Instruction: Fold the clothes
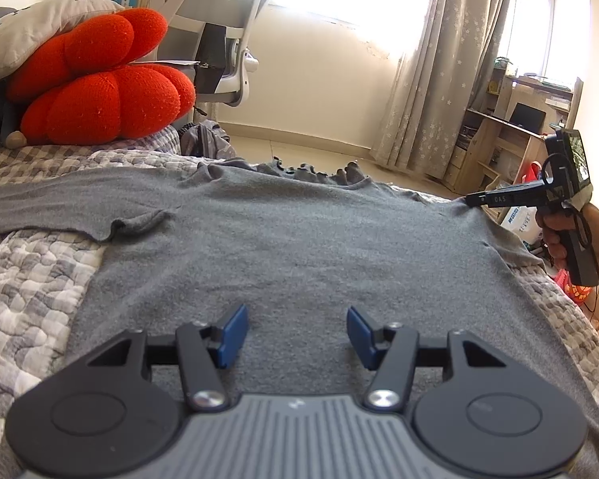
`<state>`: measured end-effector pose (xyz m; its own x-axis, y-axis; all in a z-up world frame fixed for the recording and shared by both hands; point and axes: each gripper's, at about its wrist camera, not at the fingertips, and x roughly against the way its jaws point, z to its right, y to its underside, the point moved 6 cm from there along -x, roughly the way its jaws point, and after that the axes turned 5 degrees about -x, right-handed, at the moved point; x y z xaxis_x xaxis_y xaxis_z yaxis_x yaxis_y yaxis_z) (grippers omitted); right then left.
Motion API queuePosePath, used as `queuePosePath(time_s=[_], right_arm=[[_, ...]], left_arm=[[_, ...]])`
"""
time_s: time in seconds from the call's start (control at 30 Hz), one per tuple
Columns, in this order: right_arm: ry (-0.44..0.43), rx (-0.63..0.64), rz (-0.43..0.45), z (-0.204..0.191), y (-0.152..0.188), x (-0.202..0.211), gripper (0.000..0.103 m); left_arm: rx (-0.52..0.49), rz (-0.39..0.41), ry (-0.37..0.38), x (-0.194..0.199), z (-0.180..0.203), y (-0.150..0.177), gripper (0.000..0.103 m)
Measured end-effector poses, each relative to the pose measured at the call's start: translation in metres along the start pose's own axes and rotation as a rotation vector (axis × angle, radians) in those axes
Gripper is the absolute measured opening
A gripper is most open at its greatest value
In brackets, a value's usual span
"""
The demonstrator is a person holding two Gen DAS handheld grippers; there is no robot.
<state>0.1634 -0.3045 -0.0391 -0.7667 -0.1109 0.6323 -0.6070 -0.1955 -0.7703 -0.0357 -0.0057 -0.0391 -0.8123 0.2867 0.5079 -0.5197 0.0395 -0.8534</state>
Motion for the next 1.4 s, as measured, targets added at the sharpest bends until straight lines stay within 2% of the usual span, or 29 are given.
queuePosePath(time_s=[0.3,0.43,0.47,0.5,0.57,0.63,0.73,0.83,1.1,1.23,1.4], right_arm=[[0.151,0.074,0.033,-0.005,-0.001,-0.007,0.003],[0.122,0.015,0.066,-0.005,-0.007,0.01,0.006],[0.108,-0.031,0.093,-0.003,-0.008,0.022,0.021],[0.091,-0.073,0.113,-0.002,-0.008,0.032,0.028],[0.039,-0.13,0.118,-0.002,-0.004,0.045,0.034],[0.005,-0.153,0.104,-0.004,0.004,0.053,0.034],[-0.008,-0.097,0.047,-0.012,0.023,0.051,0.034],[-0.012,-0.104,0.046,-0.007,0.04,0.051,0.034],[-0.046,-0.269,0.049,0.04,0.061,0.067,0.035],[0.001,-0.356,0.036,0.069,0.083,0.076,0.038],[-0.06,-0.734,0.03,0.116,0.112,0.085,0.054]], left_arm=[[0.004,0.002,0.003,0.0,-0.002,0.0,0.057],[0.014,0.005,0.009,0.0,-0.003,0.001,0.057],[0.017,0.005,0.011,0.0,-0.004,0.001,0.057],[0.02,0.006,0.013,0.0,-0.004,0.001,0.057],[0.021,0.006,0.014,0.0,-0.004,0.001,0.057],[0.019,0.006,0.013,0.0,-0.004,0.001,0.057],[0.017,0.005,0.011,0.0,-0.004,0.0,0.057],[0.016,0.006,0.01,0.0,-0.004,0.0,0.057],[0.009,0.004,0.009,-0.001,-0.004,0.0,0.057],[0.007,0.004,0.008,-0.001,-0.004,0.0,0.057],[0.004,0.003,0.01,-0.001,-0.003,0.0,0.058]])
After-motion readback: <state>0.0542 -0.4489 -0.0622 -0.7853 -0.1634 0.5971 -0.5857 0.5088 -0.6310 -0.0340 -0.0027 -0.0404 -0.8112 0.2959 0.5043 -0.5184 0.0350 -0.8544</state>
